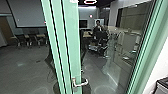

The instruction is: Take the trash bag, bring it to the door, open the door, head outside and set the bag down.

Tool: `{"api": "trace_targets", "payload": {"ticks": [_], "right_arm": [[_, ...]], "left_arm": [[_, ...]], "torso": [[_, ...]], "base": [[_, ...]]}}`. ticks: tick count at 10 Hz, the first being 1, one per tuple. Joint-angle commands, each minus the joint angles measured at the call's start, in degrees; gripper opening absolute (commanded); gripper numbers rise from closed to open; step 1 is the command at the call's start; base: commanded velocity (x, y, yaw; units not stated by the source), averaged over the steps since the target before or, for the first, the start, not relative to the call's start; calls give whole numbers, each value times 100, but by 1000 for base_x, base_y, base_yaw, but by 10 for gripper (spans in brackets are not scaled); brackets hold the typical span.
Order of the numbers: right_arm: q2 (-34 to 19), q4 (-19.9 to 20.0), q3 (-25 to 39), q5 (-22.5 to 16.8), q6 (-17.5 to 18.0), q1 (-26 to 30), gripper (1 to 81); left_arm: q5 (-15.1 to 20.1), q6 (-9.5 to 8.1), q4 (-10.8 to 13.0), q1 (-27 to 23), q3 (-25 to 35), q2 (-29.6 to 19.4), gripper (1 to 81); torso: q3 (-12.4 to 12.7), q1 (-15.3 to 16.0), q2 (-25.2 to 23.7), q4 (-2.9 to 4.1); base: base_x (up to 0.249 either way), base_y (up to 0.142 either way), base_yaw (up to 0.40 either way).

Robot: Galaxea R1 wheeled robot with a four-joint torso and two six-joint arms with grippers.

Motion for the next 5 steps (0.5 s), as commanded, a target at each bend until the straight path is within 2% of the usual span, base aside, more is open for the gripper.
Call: {"api": "trace_targets", "payload": {"ticks": [1, 5], "right_arm": [[-169, -29, 66, -284, 5, 181, 811], [-169, -28, 84, -284, 4, 181, 811]], "left_arm": [[312, 50, 40, -257, -53, -88, 10], [312, 50, 48, -248, -71, -71, 10]], "torso": [[0, 0, 0, 0], [0, 0, 0, 0]], "base": [[0, 0, 196], [0, 0, 196]]}}
